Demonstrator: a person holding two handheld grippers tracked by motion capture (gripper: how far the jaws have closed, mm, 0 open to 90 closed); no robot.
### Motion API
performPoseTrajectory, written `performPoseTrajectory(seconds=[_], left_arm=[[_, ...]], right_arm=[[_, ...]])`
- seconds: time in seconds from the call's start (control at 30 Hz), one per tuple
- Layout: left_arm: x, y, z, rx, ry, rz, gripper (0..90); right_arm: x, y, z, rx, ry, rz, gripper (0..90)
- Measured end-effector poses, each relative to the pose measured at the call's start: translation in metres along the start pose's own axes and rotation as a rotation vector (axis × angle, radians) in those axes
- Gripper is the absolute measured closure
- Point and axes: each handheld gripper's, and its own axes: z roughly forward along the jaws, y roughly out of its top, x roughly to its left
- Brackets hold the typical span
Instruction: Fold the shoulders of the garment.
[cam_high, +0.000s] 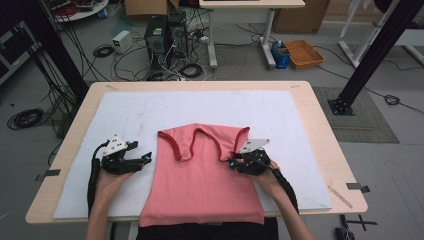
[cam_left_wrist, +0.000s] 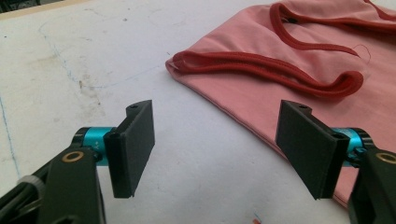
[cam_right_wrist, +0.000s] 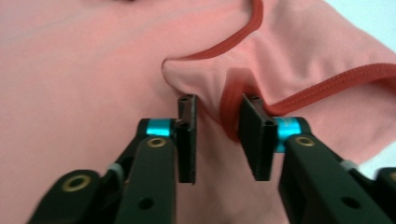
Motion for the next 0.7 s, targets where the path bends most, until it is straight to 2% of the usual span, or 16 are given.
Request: performPoseTrajectory(seconds=[0.07,0.17,0.27,0.43,0.5,0.6,0.7], left_arm=[[0.001,0.000,-0.001,-0.008,-0.008,0.001,29.6],[-0.002,0.000,-0.002,-0.015,-0.022,0.028,34.2],[-0.008,0.003,0.000,-0.016,-0.090,0.013,35.9],[-0.029,0.018,0.007,-0.019,-0.221,0.061,38.3],[-0.036,0.023,0.014,-0.004,-0.259,0.086,39.9],[-0.047,0.033,0.030,0.043,-0.285,0.130,41.4],[-0.054,0.040,0.043,0.075,-0.317,0.157,43.9]], right_arm=[[0.002,-0.002,-0.004,-0.005,0.011,0.002,61.4],[0.004,-0.004,-0.011,-0.020,-0.009,-0.007,59.2],[0.004,-0.005,-0.019,-0.044,-0.027,-0.001,57.0],[0.004,0.000,-0.025,-0.085,-0.009,-0.008,55.1],[0.005,0.004,-0.023,-0.090,0.004,-0.009,54.1],[0.007,0.008,-0.018,-0.078,0.011,-0.025,52.1],[0.008,0.011,-0.009,-0.068,0.017,-0.033,51.4]])
